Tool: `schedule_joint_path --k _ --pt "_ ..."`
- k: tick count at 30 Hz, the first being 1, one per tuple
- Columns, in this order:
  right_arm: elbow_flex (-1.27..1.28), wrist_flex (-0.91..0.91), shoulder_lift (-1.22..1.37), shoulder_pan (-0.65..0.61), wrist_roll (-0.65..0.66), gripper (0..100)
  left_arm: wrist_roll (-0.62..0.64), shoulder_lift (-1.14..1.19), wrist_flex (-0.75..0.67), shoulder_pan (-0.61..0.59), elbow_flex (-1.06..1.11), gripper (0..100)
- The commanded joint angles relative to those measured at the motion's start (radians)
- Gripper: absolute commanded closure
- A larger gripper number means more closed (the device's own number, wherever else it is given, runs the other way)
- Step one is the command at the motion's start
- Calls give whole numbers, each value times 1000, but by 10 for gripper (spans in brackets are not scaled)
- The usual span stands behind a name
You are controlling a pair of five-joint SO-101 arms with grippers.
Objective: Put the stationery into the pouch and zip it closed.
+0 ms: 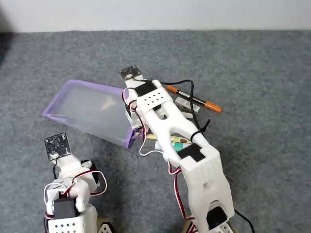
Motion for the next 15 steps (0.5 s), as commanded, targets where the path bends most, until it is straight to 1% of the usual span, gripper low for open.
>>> schedule_joint_path --k 1,3,6,8,9,15 --pt "-34 -5 24 19 -6 836 8 -14 -17 -6 -5 986" --pt "-34 -4 33 19 -5 883 8 -14 -17 -6 -5 986" --pt "-52 1 33 19 8 995 8 -14 -17 -6 -5 986" --pt "-78 48 33 19 35 980 8 -14 -17 -6 -5 986" --pt "-103 79 31 19 40 989 8 -14 -17 -6 -5 986" --pt "-258 291 -38 18 38 989 8 -14 -17 -6 -5 986"
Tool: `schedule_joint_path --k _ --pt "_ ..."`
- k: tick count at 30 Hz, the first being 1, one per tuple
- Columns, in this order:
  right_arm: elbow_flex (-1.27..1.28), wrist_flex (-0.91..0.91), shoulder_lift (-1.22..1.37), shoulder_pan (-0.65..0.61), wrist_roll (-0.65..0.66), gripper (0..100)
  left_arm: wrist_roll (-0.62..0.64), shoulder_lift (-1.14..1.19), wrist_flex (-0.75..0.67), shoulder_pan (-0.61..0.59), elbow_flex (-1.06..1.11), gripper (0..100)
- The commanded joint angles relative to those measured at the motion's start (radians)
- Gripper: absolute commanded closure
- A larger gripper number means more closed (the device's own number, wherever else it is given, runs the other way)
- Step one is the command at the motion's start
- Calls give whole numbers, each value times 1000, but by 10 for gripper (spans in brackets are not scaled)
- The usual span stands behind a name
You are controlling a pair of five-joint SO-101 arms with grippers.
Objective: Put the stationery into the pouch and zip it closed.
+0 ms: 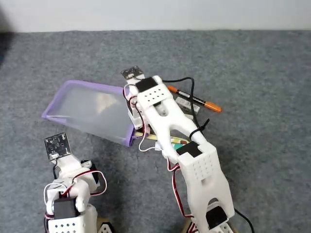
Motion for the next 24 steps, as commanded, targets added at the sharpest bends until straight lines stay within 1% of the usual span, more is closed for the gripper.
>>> schedule_joint_path --k 1,5,9,11,14,18,24 --pt "-121 114 -91 7 14 989 8 -14 -17 -6 -5 986" --pt "-193 213 -156 2 14 988 8 -14 -17 -6 -5 986" --pt "-207 263 -213 1 14 988 8 -14 -17 -6 -5 986" --pt "-206 263 -246 4 -2 988 8 -14 -17 -6 -5 986" --pt "-206 263 -309 5 -94 989 8 -14 -17 -6 -5 986" --pt "-206 262 -346 1 -161 989 8 -14 -17 -6 -5 986" --pt "-206 259 -375 -5 -169 991 8 -14 -17 -6 -5 986"
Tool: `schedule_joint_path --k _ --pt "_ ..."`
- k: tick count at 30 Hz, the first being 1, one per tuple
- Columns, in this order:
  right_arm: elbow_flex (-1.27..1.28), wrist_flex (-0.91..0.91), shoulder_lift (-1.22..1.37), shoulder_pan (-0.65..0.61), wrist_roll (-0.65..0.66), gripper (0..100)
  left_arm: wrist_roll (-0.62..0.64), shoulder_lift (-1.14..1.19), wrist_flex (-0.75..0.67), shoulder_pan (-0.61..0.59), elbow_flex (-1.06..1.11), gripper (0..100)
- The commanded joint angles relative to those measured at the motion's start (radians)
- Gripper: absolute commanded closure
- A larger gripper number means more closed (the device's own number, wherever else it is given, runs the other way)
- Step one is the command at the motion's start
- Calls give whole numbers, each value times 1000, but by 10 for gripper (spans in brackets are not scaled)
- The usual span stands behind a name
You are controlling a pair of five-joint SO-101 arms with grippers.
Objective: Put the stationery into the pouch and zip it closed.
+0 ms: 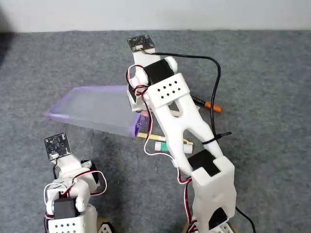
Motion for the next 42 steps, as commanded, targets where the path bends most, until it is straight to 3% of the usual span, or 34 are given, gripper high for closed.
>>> schedule_joint_path --k 1,16,26,29,35,40,42 --pt "-51 35 -79 -15 -14 991 8 -14 -17 -6 -5 986" --pt "-55 24 -74 -117 -15 991 6 -14 -17 54 -5 986" --pt "-55 -81 -74 -128 -15 991 3 -14 -15 61 -5 985" --pt "-55 -81 -79 -128 -41 991 -61 -14 -14 51 -30 985" --pt "-55 -70 -79 -125 -66 991 -411 -14 -29 -8 -153 985" --pt "-55 -79 -74 -127 -71 991 -422 -14 -71 20 -292 985" --pt "-55 -91 -77 -130 -72 991 -344 -12 -54 40 -348 984"
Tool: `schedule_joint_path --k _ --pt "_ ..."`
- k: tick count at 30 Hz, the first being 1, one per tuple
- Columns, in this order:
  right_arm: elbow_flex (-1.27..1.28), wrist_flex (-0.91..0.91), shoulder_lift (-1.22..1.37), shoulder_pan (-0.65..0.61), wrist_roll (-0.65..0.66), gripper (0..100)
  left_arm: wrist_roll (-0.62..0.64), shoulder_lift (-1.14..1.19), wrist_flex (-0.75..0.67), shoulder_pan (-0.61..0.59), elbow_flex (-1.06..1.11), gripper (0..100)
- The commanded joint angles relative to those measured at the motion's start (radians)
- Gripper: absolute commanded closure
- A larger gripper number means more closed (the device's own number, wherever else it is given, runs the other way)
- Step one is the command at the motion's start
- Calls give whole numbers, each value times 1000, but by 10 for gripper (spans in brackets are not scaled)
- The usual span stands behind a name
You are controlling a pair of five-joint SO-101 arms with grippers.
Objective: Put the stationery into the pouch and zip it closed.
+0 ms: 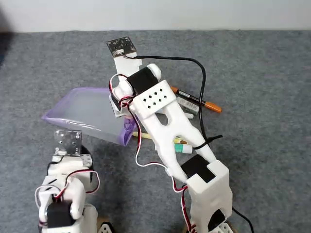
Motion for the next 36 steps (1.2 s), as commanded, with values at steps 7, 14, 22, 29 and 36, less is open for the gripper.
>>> schedule_joint_path --k 7,14,22,29,36 --pt "-98 -56 -84 -8 -55 991 201 -9 -9 123 -163 801" --pt "-104 -56 -84 -35 -57 991 212 -9 -11 178 -162 757" --pt "-104 -120 -84 -82 -55 991 212 -9 -25 226 -128 757" --pt "-104 -87 -93 -107 -55 991 212 -9 -49 164 -67 757" --pt "-106 -28 -93 -108 -57 991 212 -11 -69 112 -16 757"
